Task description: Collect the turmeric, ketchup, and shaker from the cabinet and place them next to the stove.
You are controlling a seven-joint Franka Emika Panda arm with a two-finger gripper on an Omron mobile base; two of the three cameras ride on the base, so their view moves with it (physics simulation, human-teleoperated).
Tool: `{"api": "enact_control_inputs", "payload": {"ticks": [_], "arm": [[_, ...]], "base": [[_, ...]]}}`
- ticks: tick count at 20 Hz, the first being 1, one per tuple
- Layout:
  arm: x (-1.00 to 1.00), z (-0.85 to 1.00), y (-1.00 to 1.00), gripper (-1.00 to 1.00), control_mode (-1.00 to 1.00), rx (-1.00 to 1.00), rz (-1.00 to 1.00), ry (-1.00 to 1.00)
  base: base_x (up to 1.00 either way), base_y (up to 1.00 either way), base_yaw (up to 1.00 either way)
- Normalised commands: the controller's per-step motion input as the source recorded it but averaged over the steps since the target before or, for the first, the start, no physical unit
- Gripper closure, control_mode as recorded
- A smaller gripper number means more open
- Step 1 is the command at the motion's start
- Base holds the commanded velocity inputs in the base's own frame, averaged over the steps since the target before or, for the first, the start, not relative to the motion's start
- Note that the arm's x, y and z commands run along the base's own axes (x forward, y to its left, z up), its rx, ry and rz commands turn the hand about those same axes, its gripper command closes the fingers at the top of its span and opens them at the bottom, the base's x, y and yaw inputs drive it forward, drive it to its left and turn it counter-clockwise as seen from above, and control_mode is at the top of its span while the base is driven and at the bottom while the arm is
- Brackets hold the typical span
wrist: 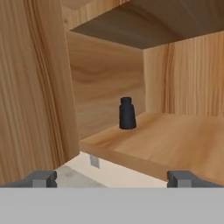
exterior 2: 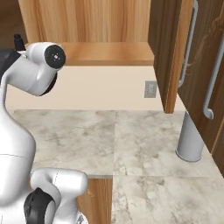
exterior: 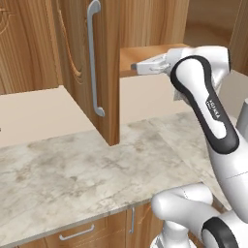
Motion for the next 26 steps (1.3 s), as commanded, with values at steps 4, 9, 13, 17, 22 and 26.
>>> {"api": "enact_control_inputs", "payload": {"ticks": [4, 9, 13, 17, 22, 26], "arm": [[0.31, 0.01, 0.11, -1.00, -1.00, 0.00, 0.06, 0.00], [0.53, 0.08, 0.07, -1.00, -1.00, 0.00, 0.05, 0.00], [0.61, 0.04, 0.01, -1.00, -1.00, 0.00, 0.04, 0.04], [0.48, 0.02, 0.03, -1.00, -1.00, -0.05, 0.02, 0.13], [0.32, 0.34, 0.19, -1.00, -1.00, -0.05, 0.02, 0.05], [0.23, 0.21, 0.47, -1.00, -1.00, -0.13, 0.00, 0.04]], "base": [[0.00, 0.00, 0.00], [0.00, 0.00, 0.00], [0.00, 0.00, 0.00], [0.00, 0.00, 0.00], [0.00, 0.00, 0.00], [0.00, 0.00, 0.00]]}}
